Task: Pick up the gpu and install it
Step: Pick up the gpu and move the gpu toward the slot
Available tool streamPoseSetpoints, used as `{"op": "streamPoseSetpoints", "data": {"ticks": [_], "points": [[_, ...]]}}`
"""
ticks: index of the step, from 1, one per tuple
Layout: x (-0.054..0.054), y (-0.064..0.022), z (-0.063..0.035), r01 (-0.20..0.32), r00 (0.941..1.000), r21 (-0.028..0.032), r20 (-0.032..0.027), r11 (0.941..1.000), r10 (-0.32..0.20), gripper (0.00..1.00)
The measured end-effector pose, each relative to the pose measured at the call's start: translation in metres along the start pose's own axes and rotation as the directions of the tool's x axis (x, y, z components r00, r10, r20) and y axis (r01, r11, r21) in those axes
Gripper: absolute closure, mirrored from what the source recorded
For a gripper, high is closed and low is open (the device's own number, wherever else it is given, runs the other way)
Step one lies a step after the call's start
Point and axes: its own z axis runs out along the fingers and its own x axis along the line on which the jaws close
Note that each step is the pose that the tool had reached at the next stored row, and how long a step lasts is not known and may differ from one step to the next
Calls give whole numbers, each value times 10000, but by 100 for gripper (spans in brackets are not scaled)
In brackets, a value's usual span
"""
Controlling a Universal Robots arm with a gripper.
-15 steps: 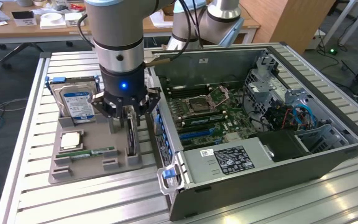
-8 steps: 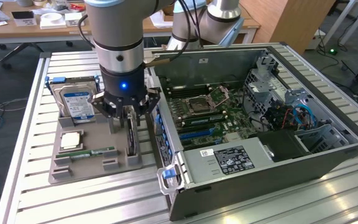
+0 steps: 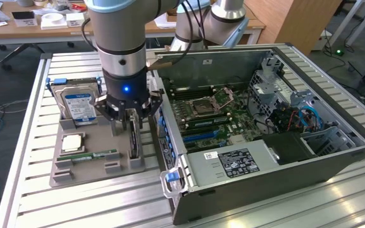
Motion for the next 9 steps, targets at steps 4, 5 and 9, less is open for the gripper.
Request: {"op": "streamPoseSetpoints", "data": {"ticks": [4,5,9], "points": [[3,18,49,0,10000,0,0,10000,0,57],[4,22,61,0,10000,0,-1,10000,0,57],[8,35,108,-1,10000,-1,0,10000,1,57]]}}
